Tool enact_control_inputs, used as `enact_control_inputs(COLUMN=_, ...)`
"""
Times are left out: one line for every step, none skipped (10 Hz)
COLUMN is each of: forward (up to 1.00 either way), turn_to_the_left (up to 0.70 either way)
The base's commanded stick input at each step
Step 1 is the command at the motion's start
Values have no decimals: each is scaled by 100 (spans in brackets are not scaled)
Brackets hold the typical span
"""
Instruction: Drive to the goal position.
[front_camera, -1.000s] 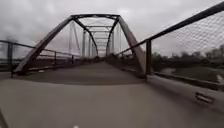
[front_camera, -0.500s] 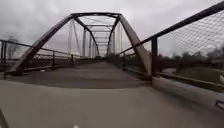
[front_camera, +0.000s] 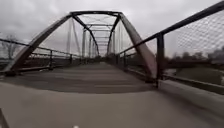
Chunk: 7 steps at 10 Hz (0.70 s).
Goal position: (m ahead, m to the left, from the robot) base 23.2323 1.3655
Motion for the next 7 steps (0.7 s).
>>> enact_control_inputs(forward=70, turn_to_the_left=0)
enact_control_inputs(forward=70, turn_to_the_left=0)
enact_control_inputs(forward=70, turn_to_the_left=0)
enact_control_inputs(forward=70, turn_to_the_left=0)
enact_control_inputs(forward=70, turn_to_the_left=0)
enact_control_inputs(forward=70, turn_to_the_left=0)
enact_control_inputs(forward=70, turn_to_the_left=0)
